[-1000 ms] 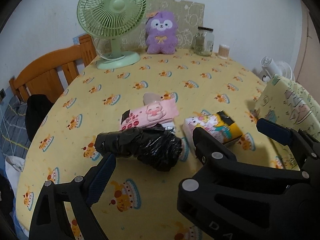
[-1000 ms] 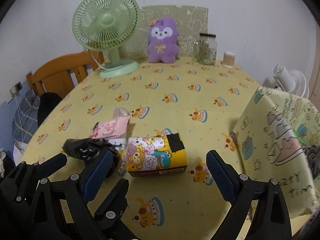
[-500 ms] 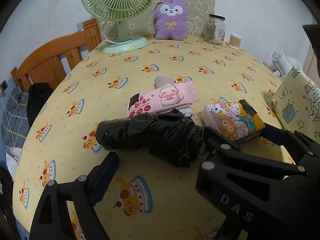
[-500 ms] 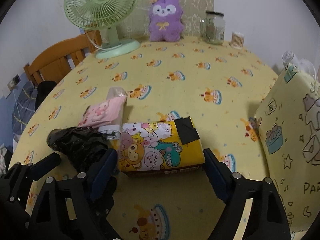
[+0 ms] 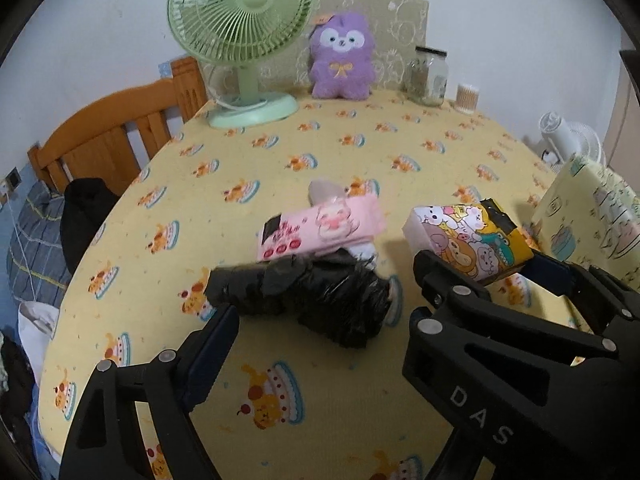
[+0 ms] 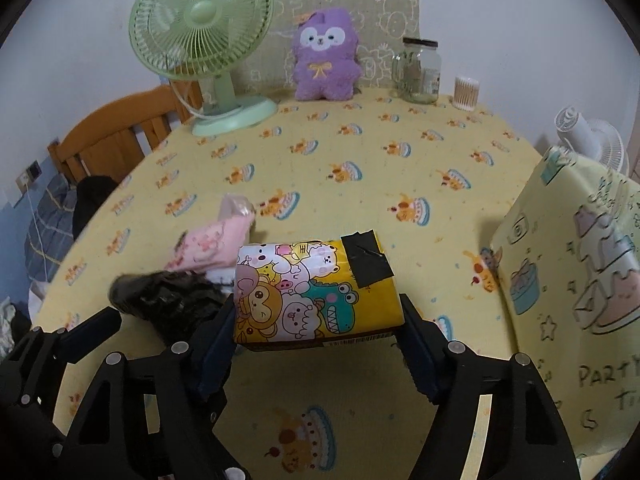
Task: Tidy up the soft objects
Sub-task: 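Grasp the black plastic bag with the left gripper while the right gripper grasps the yellow cartoon box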
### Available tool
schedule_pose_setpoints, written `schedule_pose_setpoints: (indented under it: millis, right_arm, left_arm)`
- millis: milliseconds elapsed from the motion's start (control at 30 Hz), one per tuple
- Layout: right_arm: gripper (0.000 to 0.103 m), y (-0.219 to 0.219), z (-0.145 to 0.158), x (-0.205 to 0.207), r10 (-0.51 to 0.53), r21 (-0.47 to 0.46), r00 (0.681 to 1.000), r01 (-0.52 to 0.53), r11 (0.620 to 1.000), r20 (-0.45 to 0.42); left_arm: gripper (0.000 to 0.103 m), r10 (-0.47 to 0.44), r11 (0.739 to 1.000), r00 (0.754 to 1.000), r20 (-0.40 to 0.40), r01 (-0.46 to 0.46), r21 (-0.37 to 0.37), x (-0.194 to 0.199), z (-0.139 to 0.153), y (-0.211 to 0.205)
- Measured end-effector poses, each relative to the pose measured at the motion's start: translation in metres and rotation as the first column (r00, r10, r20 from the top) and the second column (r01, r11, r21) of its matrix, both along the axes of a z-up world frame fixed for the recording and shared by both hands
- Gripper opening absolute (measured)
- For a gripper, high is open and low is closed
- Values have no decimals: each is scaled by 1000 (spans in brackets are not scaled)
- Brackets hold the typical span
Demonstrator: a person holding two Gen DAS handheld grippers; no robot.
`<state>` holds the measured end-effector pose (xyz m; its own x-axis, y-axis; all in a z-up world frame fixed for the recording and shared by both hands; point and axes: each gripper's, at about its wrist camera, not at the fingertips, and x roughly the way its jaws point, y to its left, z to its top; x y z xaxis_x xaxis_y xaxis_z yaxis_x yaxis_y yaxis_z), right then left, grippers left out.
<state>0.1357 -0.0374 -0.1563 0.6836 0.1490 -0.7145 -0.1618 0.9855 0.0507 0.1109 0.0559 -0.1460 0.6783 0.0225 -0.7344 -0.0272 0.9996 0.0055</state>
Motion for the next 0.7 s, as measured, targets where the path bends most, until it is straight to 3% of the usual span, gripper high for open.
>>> schedule_pose_setpoints:
  millis: [233, 700]
  right_arm:
    - [76, 2, 15, -2, -1, 0, 999, 1, 1000, 42]
    - [76, 1, 1, 14, -14, -18, 1000, 15, 1000, 24]
  left_arm:
    - [88, -8, 1000, 999, 51, 7, 26, 5, 10, -1]
    - [73, 26, 1000, 999, 40, -27, 17, 27, -9, 2]
